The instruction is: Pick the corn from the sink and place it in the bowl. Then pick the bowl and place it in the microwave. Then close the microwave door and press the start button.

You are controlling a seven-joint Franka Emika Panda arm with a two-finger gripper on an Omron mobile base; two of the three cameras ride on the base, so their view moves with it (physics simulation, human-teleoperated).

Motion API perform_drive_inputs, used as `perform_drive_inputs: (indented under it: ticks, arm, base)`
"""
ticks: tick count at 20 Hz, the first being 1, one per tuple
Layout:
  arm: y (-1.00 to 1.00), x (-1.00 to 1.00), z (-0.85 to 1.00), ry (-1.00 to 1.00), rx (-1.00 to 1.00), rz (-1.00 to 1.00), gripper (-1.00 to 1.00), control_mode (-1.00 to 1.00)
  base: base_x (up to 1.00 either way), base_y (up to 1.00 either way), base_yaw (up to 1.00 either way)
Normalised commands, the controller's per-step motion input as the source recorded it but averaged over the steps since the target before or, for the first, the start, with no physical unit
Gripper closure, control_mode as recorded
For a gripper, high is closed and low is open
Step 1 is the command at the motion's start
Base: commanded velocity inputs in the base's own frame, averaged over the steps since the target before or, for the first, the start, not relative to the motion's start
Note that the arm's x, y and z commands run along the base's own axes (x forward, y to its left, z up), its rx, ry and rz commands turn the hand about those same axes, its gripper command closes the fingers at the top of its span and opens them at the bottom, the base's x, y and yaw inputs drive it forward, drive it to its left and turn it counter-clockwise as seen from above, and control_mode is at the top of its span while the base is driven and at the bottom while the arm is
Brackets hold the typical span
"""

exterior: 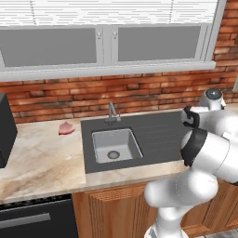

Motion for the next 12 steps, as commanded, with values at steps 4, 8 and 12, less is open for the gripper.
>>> perform_drive_inputs:
  ticks: [4, 8, 12]
  arm:
    - [-1.00, 0.03, 0.17, 0.02, 0.03, -0.08, 1.00, -1.00]
    - [-0.93, 0.00, 0.38, 0.00, 0.00, -0.11, 1.00, -1.00]
    - [-1.00, 0.00, 0.01, -0.01, 0.01, -0.03, 1.00, -1.00]
  base:
    - [0.00, 0.00, 0.00]
    - [0.00, 0.00, 0.00]
    - [0.00, 0.00, 0.00]
